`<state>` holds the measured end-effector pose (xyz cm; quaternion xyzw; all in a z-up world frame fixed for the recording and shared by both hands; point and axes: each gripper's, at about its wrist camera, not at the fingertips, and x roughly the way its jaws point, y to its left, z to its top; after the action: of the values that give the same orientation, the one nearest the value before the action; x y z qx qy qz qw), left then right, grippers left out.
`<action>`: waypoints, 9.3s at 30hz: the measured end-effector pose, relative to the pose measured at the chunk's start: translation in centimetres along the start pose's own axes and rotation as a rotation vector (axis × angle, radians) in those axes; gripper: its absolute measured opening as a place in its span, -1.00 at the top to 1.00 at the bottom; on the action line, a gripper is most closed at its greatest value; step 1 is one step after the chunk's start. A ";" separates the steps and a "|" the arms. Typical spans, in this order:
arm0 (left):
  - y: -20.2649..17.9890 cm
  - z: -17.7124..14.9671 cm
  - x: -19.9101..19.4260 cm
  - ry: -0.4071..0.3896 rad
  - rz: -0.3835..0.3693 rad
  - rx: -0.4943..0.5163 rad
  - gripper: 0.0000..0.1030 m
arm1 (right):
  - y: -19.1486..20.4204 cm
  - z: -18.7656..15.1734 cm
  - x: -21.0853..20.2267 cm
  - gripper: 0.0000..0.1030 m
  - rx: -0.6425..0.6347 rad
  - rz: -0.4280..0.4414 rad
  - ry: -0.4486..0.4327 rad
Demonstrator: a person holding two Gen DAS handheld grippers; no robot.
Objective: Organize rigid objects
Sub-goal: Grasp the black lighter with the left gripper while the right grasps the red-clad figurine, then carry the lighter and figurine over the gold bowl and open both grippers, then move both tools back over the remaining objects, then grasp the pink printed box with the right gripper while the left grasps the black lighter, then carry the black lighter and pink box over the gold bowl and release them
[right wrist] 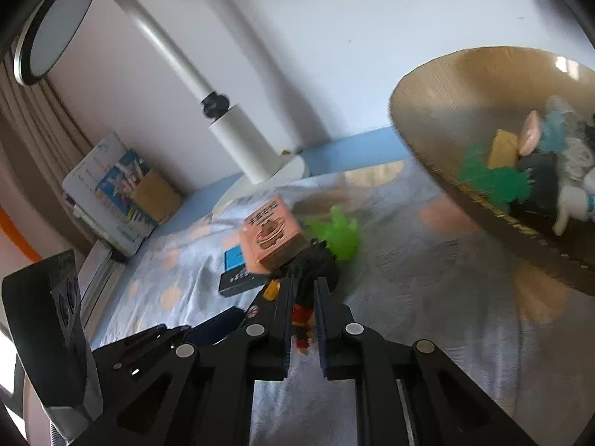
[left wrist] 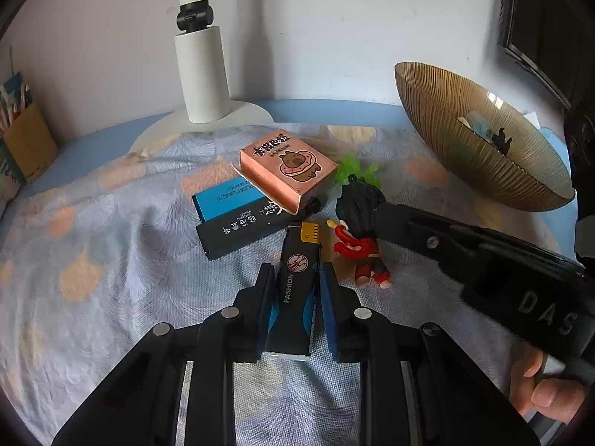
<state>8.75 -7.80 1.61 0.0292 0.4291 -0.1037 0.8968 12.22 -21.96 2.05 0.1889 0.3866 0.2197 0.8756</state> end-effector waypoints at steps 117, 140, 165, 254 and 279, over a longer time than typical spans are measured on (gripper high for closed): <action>5.5 11.1 -7.9 -0.219 0.007 -0.105 -0.99 | -0.3 10.6 -9.9 -1.00 -0.014 -0.112 -0.200; 14.0 2.2 -1.0 -0.012 0.026 -0.211 -0.99 | 4.8 4.6 9.6 -0.84 -0.291 -0.226 0.113; 1.4 1.0 0.6 0.071 -0.349 0.011 -0.97 | -0.2 2.0 0.2 0.22 -0.253 -0.178 0.037; -8.8 11.7 -6.2 -0.249 -0.130 -0.036 -0.62 | -6.5 11.5 -12.5 0.22 -0.168 -0.136 -0.260; -13.0 13.4 -1.9 -0.095 -0.235 0.145 -0.99 | -15.4 13.3 -10.8 -1.00 0.043 -0.263 -0.152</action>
<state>15.03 -22.13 12.02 0.0386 0.3780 -0.2399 0.8934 19.52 -42.62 9.14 0.1716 0.3453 0.0800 0.9192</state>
